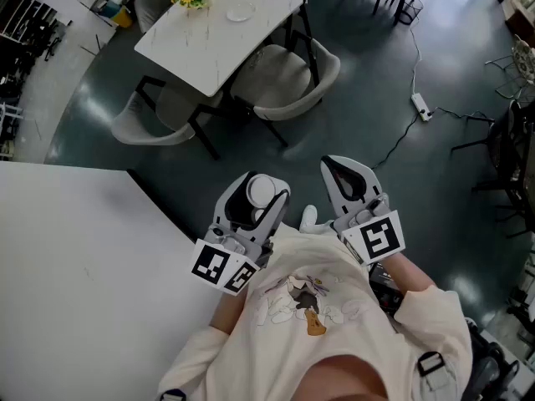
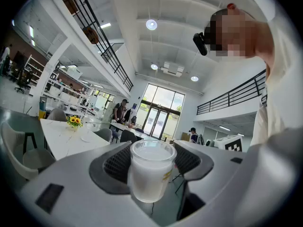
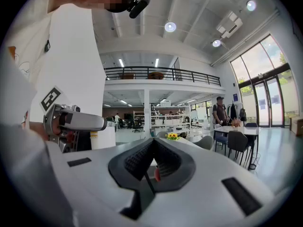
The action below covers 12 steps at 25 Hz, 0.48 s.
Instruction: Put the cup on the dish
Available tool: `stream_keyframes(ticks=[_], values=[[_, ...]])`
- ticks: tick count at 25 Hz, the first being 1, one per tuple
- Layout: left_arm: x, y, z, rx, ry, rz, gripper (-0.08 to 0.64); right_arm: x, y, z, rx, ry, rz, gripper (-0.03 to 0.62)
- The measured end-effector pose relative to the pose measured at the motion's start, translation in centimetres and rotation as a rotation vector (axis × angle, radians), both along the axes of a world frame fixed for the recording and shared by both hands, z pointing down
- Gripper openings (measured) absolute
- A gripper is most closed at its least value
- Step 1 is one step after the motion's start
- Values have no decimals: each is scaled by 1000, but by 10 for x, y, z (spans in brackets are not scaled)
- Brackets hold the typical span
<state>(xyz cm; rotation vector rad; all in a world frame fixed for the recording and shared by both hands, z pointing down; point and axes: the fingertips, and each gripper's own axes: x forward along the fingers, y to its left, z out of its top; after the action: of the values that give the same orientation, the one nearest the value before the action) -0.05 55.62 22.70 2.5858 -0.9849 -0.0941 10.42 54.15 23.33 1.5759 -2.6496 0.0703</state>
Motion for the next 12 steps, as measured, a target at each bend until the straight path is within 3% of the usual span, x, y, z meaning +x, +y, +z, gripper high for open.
stream_keyframes(ticks=[6, 12], values=[[3, 0, -1, 1, 0, -12, 279, 4, 0, 1, -6, 0, -6, 5], [8, 2, 2, 4, -5, -26, 279, -6, 4, 8, -44, -51, -98, 5]])
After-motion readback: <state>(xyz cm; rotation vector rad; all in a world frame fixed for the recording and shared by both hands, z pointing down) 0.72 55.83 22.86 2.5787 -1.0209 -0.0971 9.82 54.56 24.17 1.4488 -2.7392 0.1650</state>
